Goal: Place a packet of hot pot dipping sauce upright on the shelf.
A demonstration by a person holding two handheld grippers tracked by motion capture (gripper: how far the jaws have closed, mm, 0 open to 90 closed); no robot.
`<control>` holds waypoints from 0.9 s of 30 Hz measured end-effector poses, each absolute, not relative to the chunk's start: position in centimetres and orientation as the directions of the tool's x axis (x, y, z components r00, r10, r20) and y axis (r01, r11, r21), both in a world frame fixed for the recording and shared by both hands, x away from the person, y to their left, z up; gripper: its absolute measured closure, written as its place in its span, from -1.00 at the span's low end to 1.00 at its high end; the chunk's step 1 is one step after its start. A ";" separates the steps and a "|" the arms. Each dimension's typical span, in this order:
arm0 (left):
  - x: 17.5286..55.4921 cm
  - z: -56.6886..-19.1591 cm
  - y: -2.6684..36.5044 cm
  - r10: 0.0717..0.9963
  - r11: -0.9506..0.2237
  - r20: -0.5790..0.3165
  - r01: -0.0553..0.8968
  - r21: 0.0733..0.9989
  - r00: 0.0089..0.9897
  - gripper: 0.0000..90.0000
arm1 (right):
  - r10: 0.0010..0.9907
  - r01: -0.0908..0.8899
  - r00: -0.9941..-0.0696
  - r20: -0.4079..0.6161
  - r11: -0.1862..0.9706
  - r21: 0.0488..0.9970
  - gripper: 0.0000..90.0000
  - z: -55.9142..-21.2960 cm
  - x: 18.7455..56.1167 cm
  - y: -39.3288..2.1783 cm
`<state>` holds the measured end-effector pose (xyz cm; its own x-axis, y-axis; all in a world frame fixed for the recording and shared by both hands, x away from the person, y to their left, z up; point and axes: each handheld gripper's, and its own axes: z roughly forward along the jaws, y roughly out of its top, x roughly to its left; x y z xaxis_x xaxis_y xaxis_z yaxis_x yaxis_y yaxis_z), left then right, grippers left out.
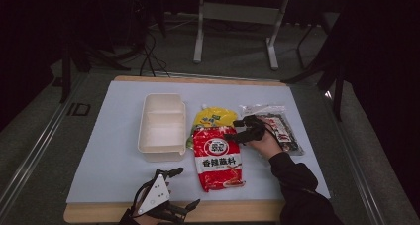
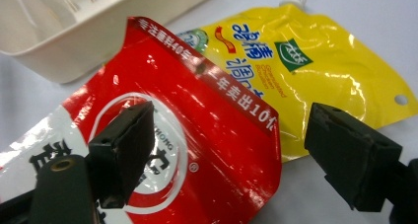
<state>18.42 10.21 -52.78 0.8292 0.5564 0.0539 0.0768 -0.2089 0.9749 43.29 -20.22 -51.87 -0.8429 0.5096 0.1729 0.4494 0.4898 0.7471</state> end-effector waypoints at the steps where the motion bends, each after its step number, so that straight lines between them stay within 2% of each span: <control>1: 18.4 -52.8 10.2 0.557 -0.207 0.052 0.078 0.975 0.829 -0.94 | 0.514 0.459 -0.839 0.177 0.496 0.737 -0.58 -52.0 43.5 -20.2; 4: 18.4 -52.8 10.2 0.555 -0.208 0.054 0.076 0.975 0.830 -0.94 | 0.511 0.484 -0.836 0.201 0.514 0.708 -0.56 -52.4 43.9 -20.1; 6: 18.4 -52.8 10.2 0.555 -0.209 0.055 0.075 0.975 0.830 -0.94 | 0.501 0.494 -0.839 0.215 0.534 0.686 -0.47 -52.5 44.1 -19.9; 7: 18.4 -52.8 10.2 0.556 -0.209 0.055 0.075 0.975 0.829 -0.94 | 0.490 0.488 -0.847 0.209 0.558 0.671 -0.10 -52.4 43.9 -19.7; 8: 18.4 -52.8 10.2 0.557 -0.208 0.054 0.077 0.975 0.829 -0.94 | 0.481 0.481 -0.853 0.203 0.572 0.664 0.03 -52.2 43.8 -19.6; 9: 18.4 -52.8 10.2 0.557 -0.208 0.054 0.077 0.975 0.829 -0.94 | 0.490 0.468 -0.855 0.168 0.591 0.657 0.30 -52.1 43.7 -19.5; 10: 18.4 -52.8 10.2 0.557 -0.208 0.053 0.077 0.975 0.829 -0.94 | 0.490 0.468 -0.855 0.168 0.591 0.657 0.30 -52.1 43.7 -19.5; 11: 18.4 -52.8 10.2 0.557 -0.206 0.052 0.078 0.975 0.829 -0.94 | 0.492 0.453 -0.860 0.135 0.614 0.647 0.56 -51.9 43.6 -19.5; 13: 18.4 -52.8 10.2 0.557 -0.207 0.053 0.077 0.975 0.829 -0.94 | 0.476 0.434 -0.870 0.132 0.610 0.663 0.92 -50.9 43.5 -20.0; 27: 18.4 -52.8 10.1 0.559 -0.213 0.057 0.078 0.974 0.827 -0.94 | 0.413 0.321 -0.909 0.052 0.615 0.720 0.97 -46.7 40.4 -20.2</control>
<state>18.43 10.10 -52.84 0.8269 0.5594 0.0566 0.0776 -0.2131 0.9739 40.42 -20.24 -46.73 -0.9092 0.4130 0.0523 0.3207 0.6148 0.7205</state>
